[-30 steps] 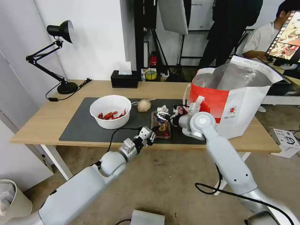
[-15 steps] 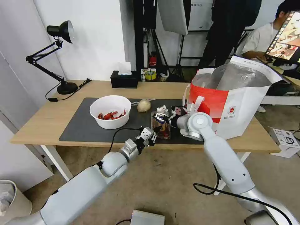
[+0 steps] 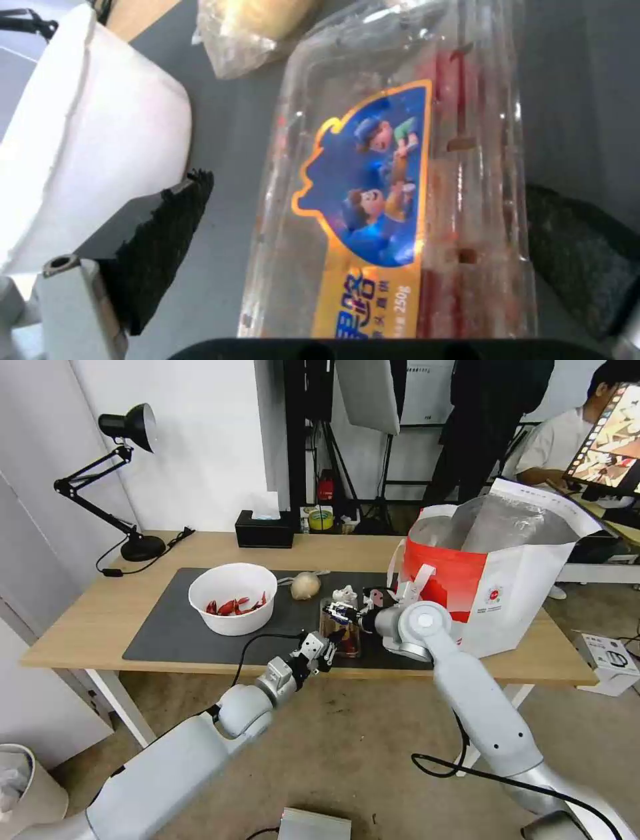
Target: Pick up the trash from the table and place it into the takeout bag.
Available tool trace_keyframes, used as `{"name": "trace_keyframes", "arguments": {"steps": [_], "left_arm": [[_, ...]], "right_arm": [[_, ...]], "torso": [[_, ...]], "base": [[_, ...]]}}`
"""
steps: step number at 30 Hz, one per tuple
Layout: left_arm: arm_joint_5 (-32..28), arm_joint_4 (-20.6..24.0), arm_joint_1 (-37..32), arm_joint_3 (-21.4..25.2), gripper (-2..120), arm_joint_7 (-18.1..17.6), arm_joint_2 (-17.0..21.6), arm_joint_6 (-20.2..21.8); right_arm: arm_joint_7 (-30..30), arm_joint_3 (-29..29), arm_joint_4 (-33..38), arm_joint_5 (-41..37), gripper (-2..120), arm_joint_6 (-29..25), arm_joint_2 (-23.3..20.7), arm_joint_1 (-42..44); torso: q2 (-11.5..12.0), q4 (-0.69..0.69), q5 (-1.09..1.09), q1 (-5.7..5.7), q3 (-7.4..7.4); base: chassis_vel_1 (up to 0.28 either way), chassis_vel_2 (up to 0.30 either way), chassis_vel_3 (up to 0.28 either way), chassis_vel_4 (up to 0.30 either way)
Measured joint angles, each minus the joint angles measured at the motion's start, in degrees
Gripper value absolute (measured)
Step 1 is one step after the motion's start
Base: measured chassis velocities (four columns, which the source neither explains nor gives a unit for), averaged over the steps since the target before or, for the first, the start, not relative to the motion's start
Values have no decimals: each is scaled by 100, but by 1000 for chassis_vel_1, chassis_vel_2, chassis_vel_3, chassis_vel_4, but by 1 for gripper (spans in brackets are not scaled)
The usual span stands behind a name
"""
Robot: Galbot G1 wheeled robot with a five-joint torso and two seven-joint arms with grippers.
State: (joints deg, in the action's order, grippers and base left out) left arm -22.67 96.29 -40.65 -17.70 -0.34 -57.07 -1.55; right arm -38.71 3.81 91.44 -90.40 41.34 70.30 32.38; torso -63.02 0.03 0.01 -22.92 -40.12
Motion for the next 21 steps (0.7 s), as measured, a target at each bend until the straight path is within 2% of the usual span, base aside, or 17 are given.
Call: {"name": "trace_keyframes", "arguments": {"steps": [21], "left_arm": [[-20,-36,74,-65,0,-29,-26,-71]], "right_arm": [[155,-56,-32,18,100,0,16,-2]], "torso": [[0,-3,-2,0,1]], "base": [[0,0,0,0]]}}
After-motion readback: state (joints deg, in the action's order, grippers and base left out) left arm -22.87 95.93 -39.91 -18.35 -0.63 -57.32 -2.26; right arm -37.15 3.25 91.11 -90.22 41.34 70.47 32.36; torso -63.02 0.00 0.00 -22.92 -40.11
